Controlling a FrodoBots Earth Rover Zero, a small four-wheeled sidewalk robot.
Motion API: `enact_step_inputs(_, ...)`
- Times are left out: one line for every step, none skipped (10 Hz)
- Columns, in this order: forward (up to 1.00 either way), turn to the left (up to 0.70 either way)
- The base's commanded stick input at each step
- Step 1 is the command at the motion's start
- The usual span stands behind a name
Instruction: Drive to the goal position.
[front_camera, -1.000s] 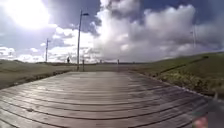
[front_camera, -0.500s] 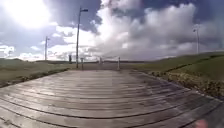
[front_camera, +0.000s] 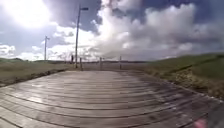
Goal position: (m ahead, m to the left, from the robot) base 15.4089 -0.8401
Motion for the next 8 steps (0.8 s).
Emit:
enact_step_inputs(0.85, 0.00)
enact_step_inputs(0.85, 0.00)
enact_step_inputs(0.85, 0.00)
enact_step_inputs(0.85, 0.00)
enact_step_inputs(0.85, 0.00)
enact_step_inputs(0.85, 0.00)
enact_step_inputs(0.85, 0.00)
enact_step_inputs(0.85, 0.00)
